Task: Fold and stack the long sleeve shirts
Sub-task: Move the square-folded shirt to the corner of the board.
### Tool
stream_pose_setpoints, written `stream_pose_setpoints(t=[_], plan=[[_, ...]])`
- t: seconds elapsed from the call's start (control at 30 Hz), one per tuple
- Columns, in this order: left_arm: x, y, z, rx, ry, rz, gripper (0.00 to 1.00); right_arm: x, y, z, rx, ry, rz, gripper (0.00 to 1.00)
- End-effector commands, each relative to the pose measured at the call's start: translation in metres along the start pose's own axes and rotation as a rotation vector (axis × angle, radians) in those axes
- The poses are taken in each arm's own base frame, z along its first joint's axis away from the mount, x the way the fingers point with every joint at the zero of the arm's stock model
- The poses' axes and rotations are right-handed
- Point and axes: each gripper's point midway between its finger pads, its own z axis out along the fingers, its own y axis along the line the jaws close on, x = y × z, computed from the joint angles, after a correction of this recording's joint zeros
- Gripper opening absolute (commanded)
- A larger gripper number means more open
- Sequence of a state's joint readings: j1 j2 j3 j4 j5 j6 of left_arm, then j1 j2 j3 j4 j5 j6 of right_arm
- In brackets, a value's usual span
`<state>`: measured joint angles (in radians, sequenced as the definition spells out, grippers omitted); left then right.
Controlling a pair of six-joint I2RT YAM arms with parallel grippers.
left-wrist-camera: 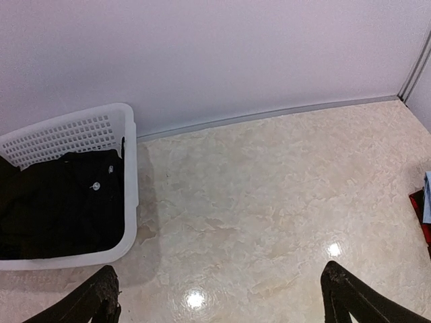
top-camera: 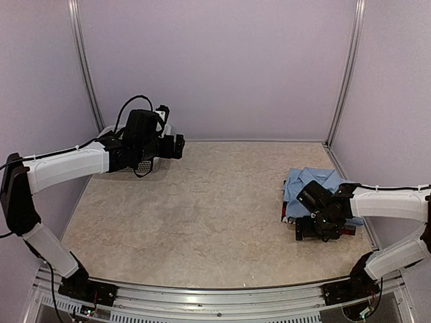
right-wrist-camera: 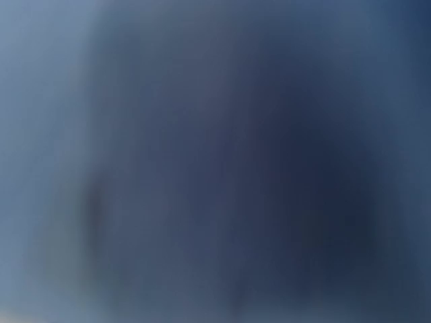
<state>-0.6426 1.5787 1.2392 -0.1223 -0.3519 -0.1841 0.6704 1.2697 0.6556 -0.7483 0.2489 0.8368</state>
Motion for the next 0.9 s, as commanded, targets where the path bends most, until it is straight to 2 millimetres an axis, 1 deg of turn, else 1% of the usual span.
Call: stream_pose_setpoints(t=[0.0,0.1,0.23,0.37,0.6,0.73,0.87], plan=[[-0.009,-0.001,-0.011,0.016,-0.032,-0.021,0.99,-0.014,-0.003,0.014,0.008,-0.024,-0.013,0.95],[-0.011,0.0,-0.013,0.01,-0.037,-0.019,0.99,-0.019,-0.01,0.02,0.025,-0.029,-0.002,0.95],[-0.01,0.001,-0.014,0.006,-0.034,-0.015,0.99,-0.033,-0.016,0.021,0.056,-0.081,0.006,0.94],[-0.01,0.002,-0.014,-0.002,-0.033,-0.014,0.99,-0.043,-0.029,0.029,0.101,-0.09,0.0,0.93],[-0.01,0.005,-0.014,-0.015,-0.032,-0.003,0.99,-0.077,-0.052,0.036,0.161,-0.127,-0.008,0.93],[-0.012,0.005,-0.015,-0.018,-0.036,-0.002,0.99,-0.099,-0.056,0.043,0.137,-0.159,-0.035,0.93],[-0.008,0.006,-0.012,-0.027,-0.025,0.004,0.99,-0.12,-0.058,0.055,0.154,-0.153,-0.095,0.94]])
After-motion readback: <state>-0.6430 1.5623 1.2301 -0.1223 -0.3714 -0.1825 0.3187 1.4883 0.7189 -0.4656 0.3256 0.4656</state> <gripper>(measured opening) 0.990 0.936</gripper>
